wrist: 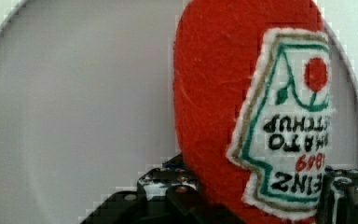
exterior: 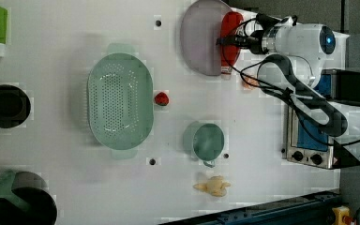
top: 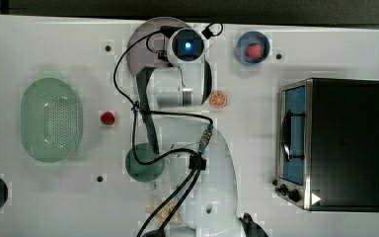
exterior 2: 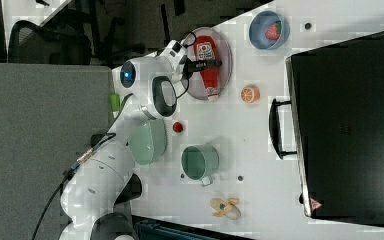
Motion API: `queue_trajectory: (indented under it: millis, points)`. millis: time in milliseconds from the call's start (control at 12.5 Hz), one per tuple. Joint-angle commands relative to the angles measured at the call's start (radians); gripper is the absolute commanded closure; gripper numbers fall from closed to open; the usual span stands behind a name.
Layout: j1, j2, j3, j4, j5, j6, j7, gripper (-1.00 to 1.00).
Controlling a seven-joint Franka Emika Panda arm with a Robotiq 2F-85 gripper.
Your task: Pick ketchup from plate and place it on table.
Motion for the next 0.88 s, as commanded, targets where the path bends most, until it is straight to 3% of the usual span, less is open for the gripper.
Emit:
queue_trajectory:
  millis: [80, 560, 880]
  points:
    - [0.010, -0.073, 0.015, 0.075, 0.003, -0.045, 0.037, -0.24]
    - [-0.027, -0.291, 0.011, 0.104, 0.105, -0.454, 0.059, -0.24]
    - [-0.066, -0.442, -0.009, 0.049, 0.107, -0.694, 0.059, -0.24]
